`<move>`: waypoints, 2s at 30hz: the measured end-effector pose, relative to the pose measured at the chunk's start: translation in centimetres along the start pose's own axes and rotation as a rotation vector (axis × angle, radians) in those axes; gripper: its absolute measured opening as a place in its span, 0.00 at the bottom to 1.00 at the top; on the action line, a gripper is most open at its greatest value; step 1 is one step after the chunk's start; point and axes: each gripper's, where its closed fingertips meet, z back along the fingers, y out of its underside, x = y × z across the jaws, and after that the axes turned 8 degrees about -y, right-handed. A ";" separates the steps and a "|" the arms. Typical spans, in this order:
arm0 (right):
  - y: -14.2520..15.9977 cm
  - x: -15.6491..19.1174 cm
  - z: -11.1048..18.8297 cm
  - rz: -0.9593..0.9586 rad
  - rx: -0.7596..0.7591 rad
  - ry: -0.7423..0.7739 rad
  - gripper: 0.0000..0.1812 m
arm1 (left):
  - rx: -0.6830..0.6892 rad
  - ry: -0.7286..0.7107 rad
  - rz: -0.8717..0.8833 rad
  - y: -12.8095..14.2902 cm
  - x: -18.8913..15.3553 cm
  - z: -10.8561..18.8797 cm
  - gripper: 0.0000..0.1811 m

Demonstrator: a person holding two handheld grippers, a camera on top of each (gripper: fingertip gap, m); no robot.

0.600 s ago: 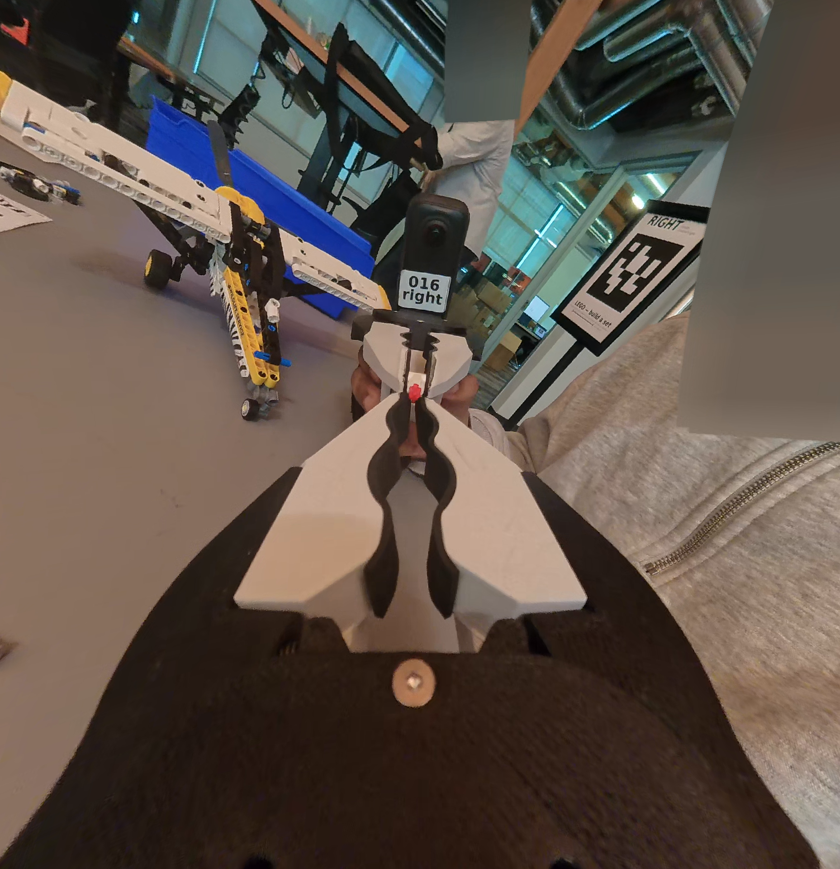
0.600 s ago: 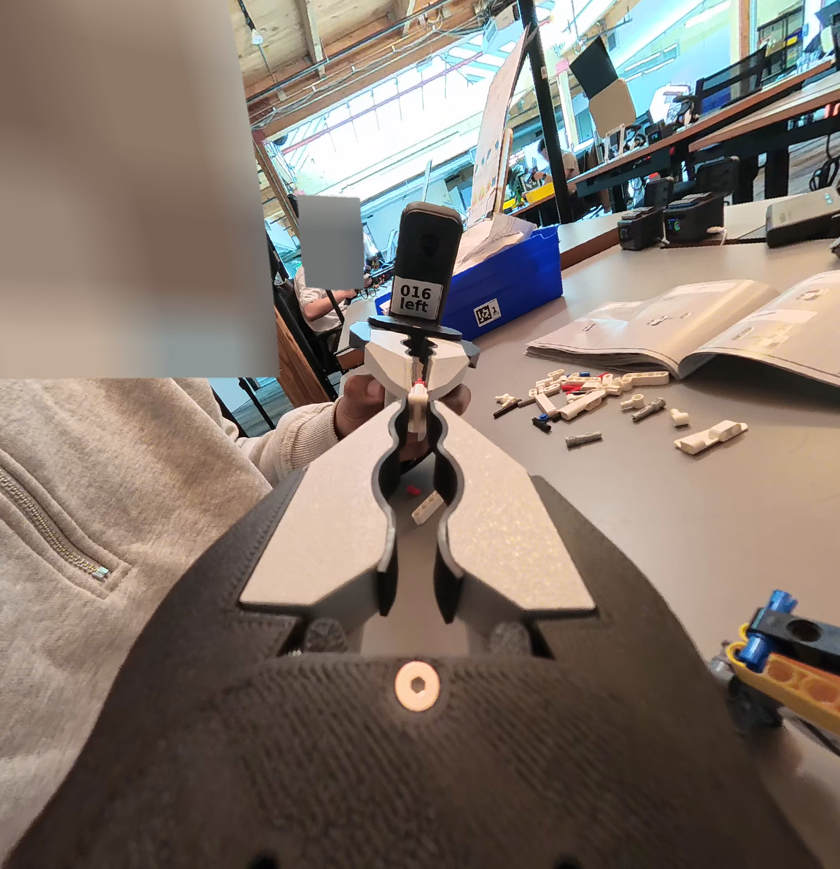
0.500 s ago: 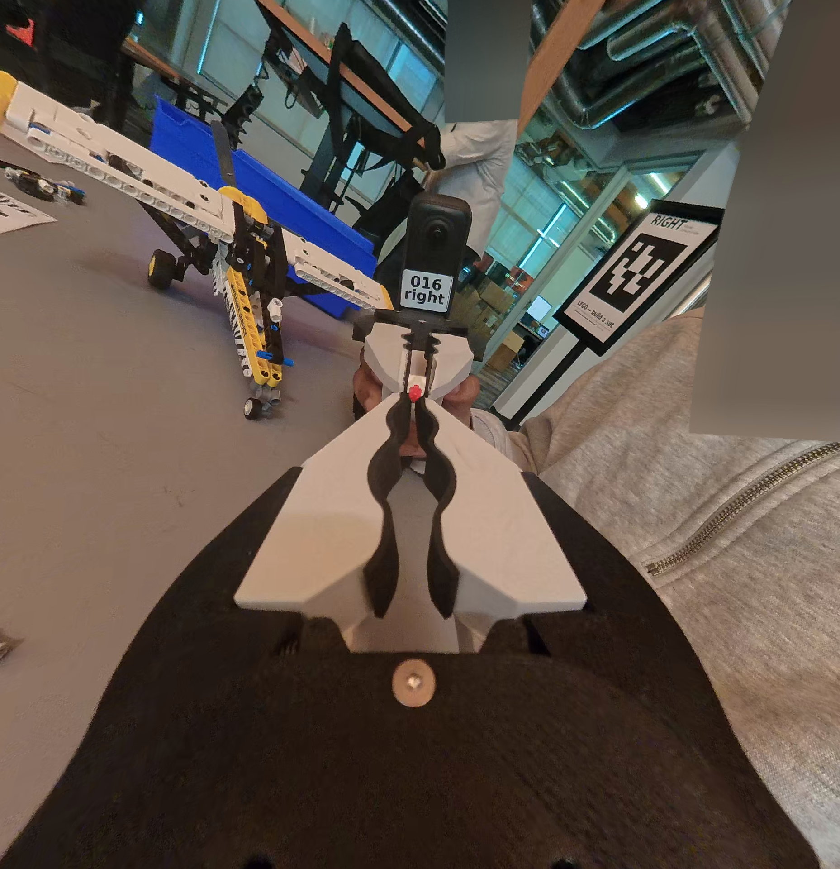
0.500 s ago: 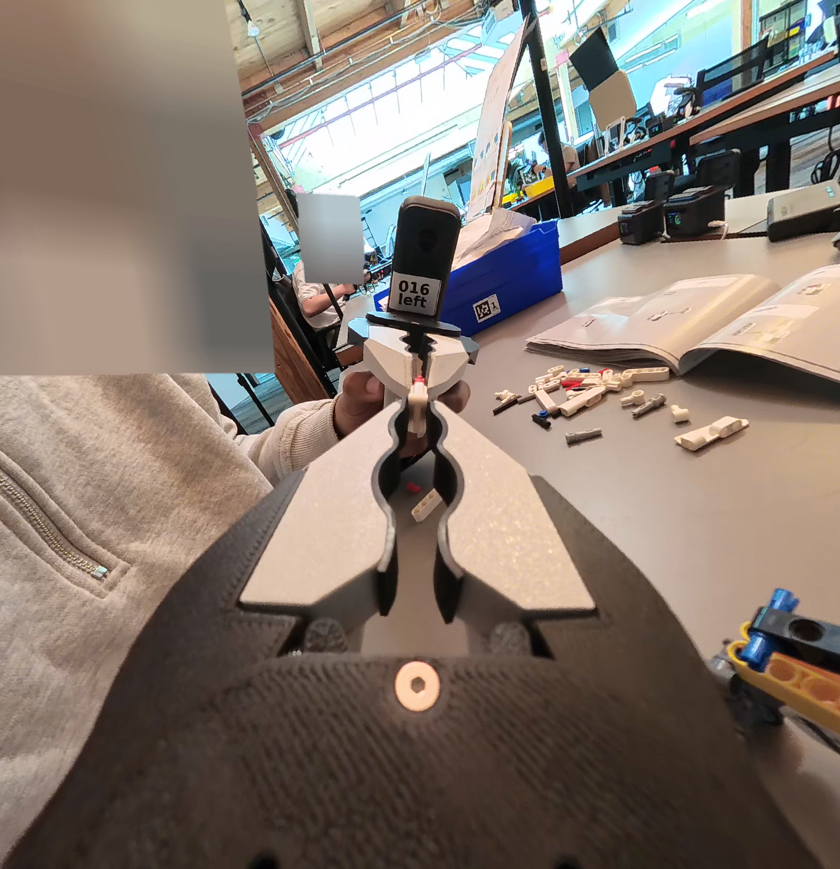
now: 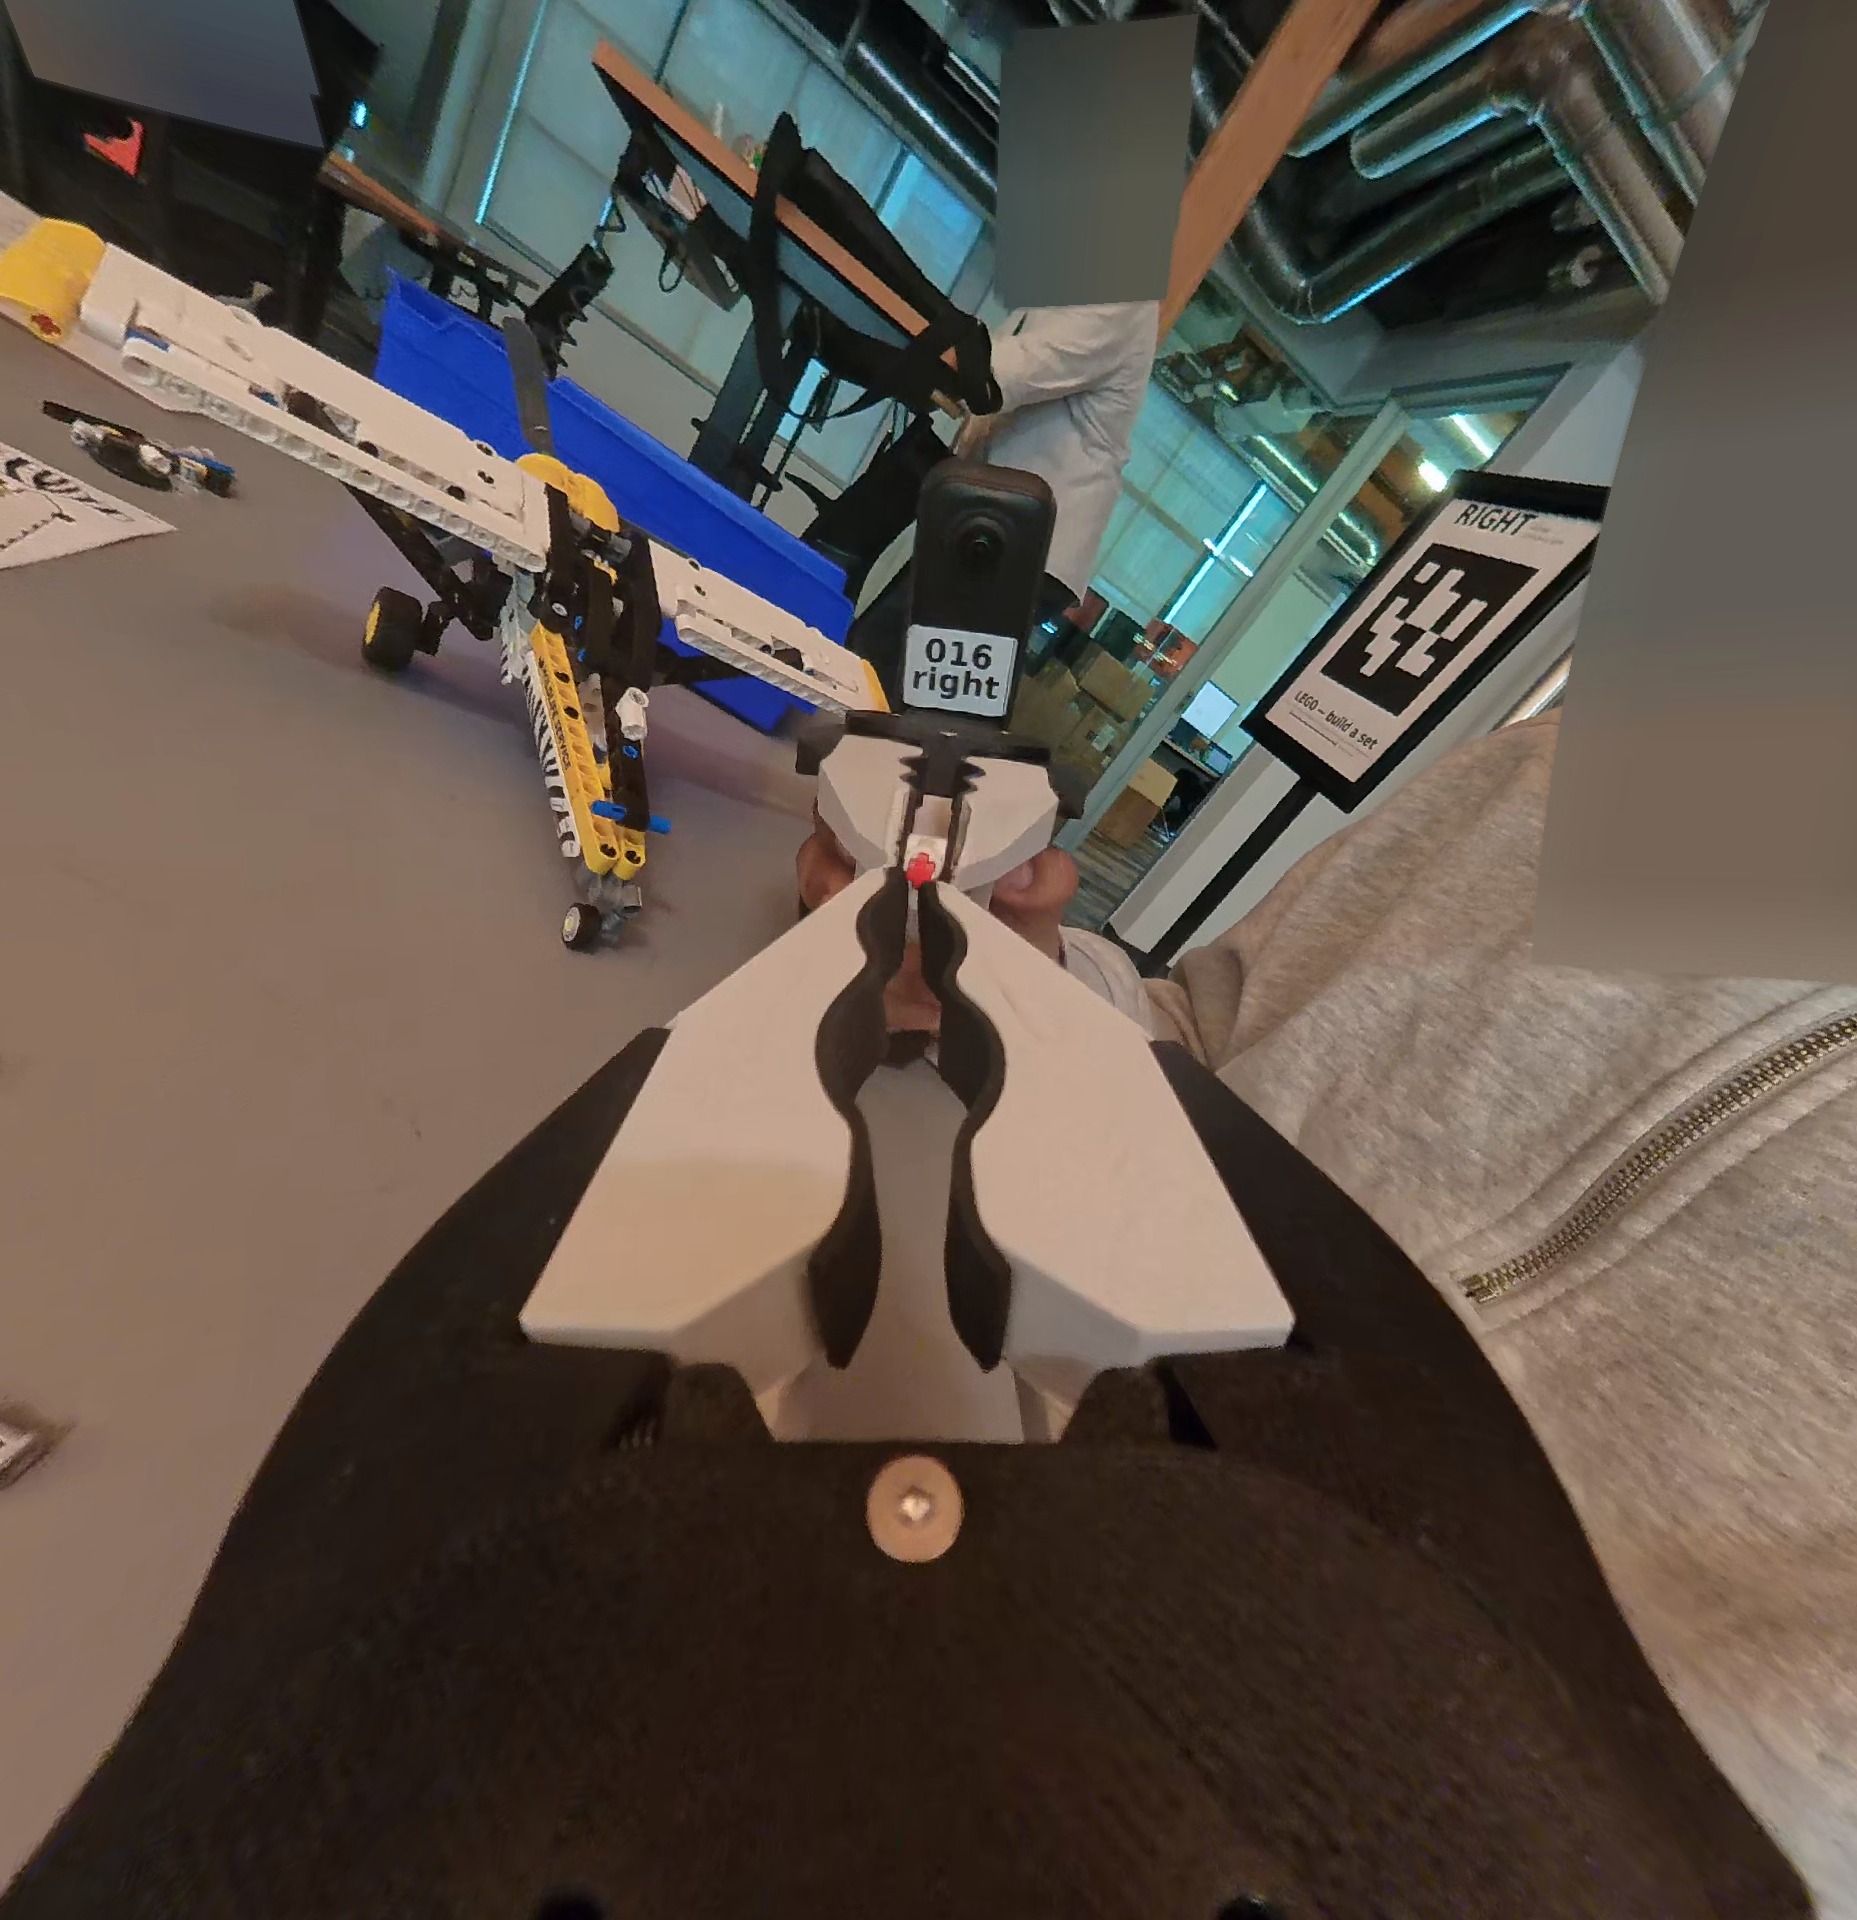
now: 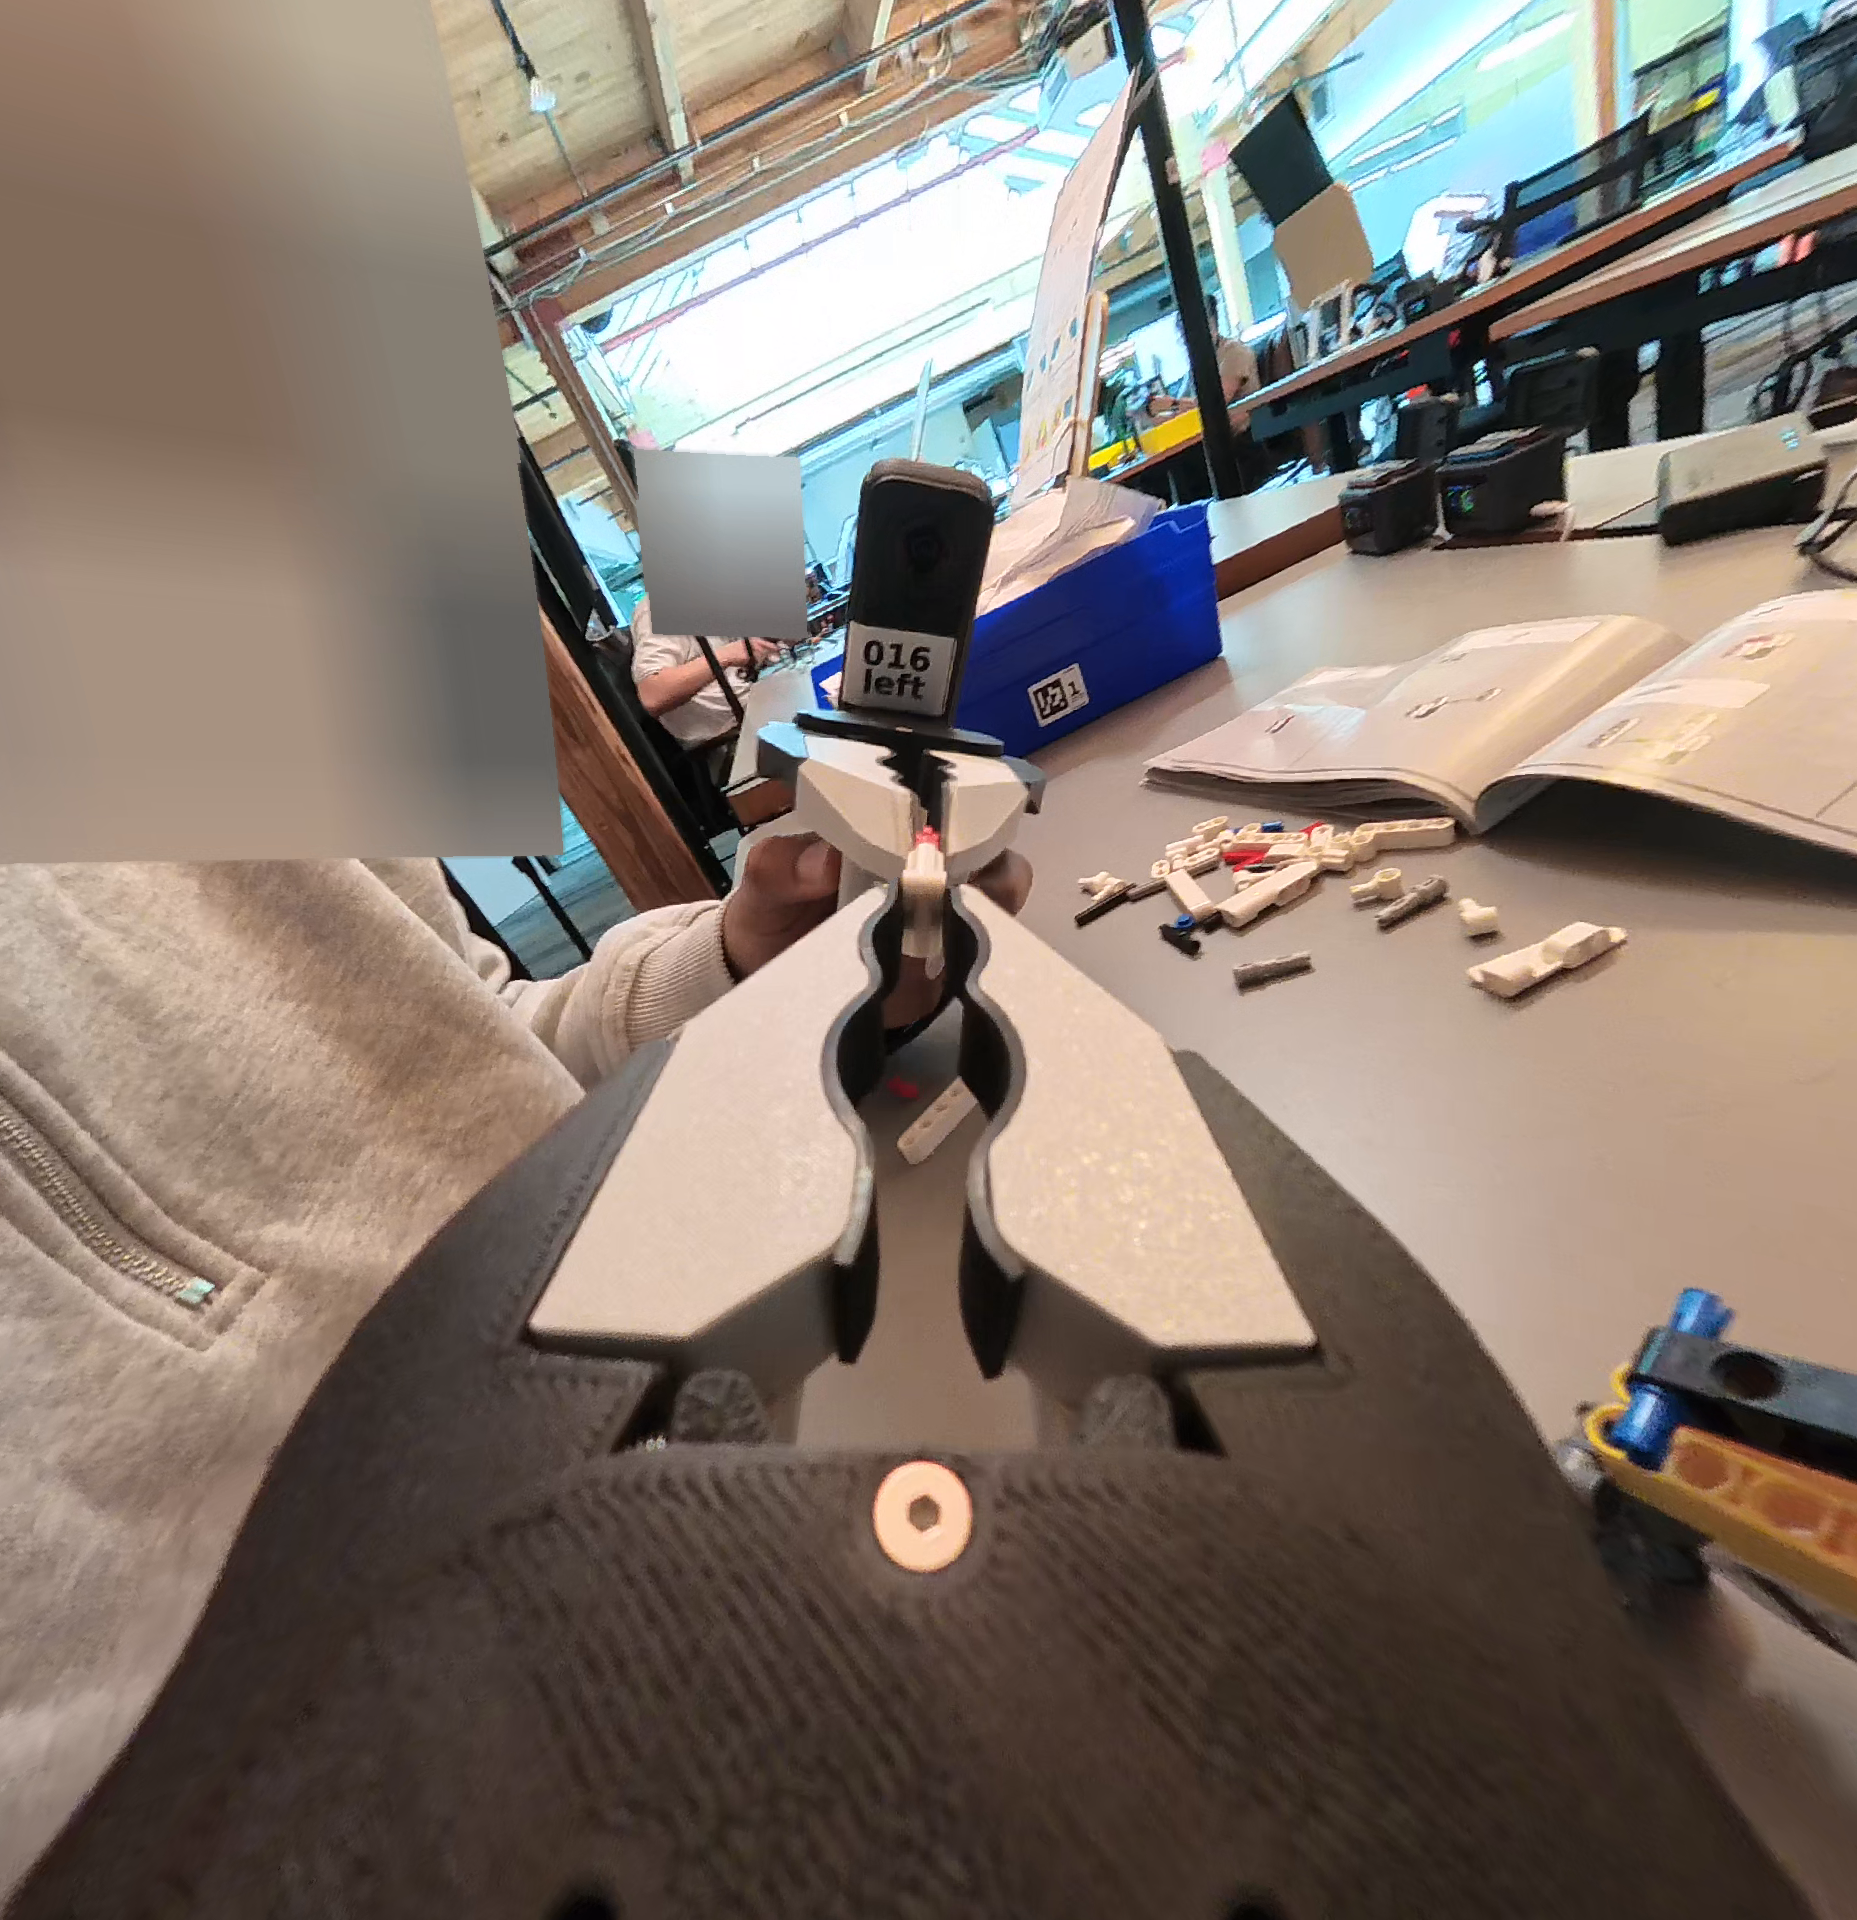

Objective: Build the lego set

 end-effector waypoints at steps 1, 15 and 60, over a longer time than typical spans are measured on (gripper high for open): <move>0.0 -0.1 0.0 0.008 0.000 0.011 0.03 | 0.002 -0.006 -0.003 0.0 0.1 0.0 0.00; 1.3 -1.3 2.9 -0.159 0.042 0.144 0.03 | 0.367 -0.573 -0.061 7.0 5.5 0.4 0.23; 10.2 0.0 6.2 -0.791 0.403 0.197 0.03 | 0.642 -0.371 -0.349 12.1 0.8 -2.5 0.17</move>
